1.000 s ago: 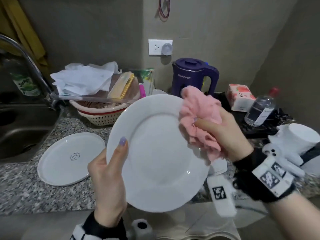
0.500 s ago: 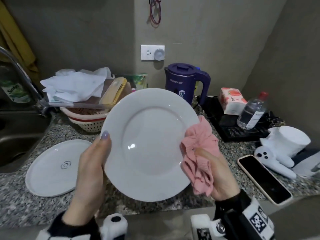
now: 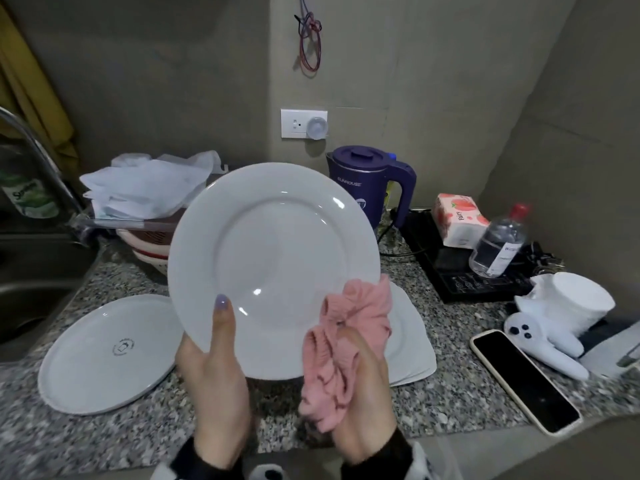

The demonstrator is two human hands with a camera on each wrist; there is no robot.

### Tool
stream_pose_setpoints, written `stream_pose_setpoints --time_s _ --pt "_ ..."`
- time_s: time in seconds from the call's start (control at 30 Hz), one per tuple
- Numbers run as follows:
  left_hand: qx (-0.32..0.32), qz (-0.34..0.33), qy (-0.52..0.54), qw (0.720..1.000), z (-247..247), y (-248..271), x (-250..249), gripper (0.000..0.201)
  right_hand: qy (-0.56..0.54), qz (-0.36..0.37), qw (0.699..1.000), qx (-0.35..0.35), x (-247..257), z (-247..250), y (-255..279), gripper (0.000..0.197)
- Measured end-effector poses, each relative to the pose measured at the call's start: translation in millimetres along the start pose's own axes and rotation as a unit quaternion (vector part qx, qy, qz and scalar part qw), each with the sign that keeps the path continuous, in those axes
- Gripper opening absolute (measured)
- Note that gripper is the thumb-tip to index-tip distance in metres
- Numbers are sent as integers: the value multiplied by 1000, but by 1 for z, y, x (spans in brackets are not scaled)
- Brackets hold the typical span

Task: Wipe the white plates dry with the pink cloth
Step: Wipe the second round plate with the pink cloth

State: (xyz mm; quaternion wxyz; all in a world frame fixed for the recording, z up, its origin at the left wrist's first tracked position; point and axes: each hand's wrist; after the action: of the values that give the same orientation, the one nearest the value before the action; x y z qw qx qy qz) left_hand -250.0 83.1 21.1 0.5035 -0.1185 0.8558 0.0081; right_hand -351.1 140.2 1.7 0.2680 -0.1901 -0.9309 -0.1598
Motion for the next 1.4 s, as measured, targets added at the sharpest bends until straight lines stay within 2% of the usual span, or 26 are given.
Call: stream_pose_setpoints --time_s 0.07,0.13,0.17,0.2,0.27,0.3,0.37,0.47,0.53,0.6,0.67,0.73,0.8,0.9,0.97,1.03,1.07,1.1,1.17,1.2,1.23,1.27,1.33,1.4 --pt "95 15 -22 995 9 -12 -12 35 11 -11 999 29 24 6 -9 9" --pt "152 21 -39 987 12 -30 -31 29 81 -12 995 55 50 6 -14 27" --pt "157 8 -59 986 13 -39 -35 33 129 -5 989 67 60 2 -15 34" --pt "151 -2 -83 985 10 -43 -39 36 167 14 983 73 69 -1 -16 32" --pt "102 -27 -98 990 8 -44 -35 22 184 73 978 65 76 -8 -16 19" --pt "76 -41 -91 992 7 -40 -29 24 174 106 978 43 74 -11 -16 21" --pt "22 -44 -55 997 2 -27 -16 39 133 150 980 5 59 -13 -11 41" --pt "-46 -27 26 998 -11 -8 2 49 57 96 994 -10 26 -12 2 63" --pt "-58 -25 48 997 -17 3 10 54 36 72 996 -37 10 -11 9 64" --pt "-25 -31 25 999 -10 5 12 52 29 67 996 -48 11 -6 8 48" --pt "54 -27 -8 998 2 -4 3 50 42 47 998 -5 27 4 0 31" --pt "165 0 -15 986 12 -27 -17 53 63 28 997 42 50 12 -9 41" --pt "238 30 -47 970 13 -45 -34 51 116 35 989 82 69 13 -15 43" --pt "198 30 -88 976 7 -44 -38 35 252 125 955 99 88 -1 -17 20" --pt "160 42 -60 984 4 -30 -31 36 355 198 909 95 92 -5 -21 21" --pt "125 69 -35 989 6 -19 -21 36 479 244 840 77 93 1 -27 30" --pt "107 79 -31 991 7 -15 -18 34 550 258 793 59 94 5 -28 36" --pt "89 85 -32 992 8 -13 -15 33 635 296 713 40 98 6 -28 37" --pt "65 98 -37 992 8 -8 -11 32 776 388 495 46 106 1 -24 36" --pt "53 108 -35 992 6 -5 -9 30 816 392 418 77 105 -7 -21 40" --pt "45 118 -30 992 3 -2 -7 28 849 365 364 114 100 -17 -17 42" --pt "43 124 -32 991 1 1 -5 26 870 329 333 157 90 -25 -14 41" --pt "43 120 -62 990 -3 4 -3 18 862 292 315 268 60 -35 -2 42" --pt "32 139 -60 988 0 2 -5 18 846 279 276 359 37 -28 15 52"
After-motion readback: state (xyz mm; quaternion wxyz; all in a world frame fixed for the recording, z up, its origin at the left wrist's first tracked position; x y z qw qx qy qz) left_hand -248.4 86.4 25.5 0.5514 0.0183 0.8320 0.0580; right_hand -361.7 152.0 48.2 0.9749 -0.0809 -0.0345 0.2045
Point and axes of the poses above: each hand's wrist, its own y-axis away from the middle knuckle, its own z-axis out of the back of the hand, x = y × z, and after that the axes turned 4 degrees about z, right-handed
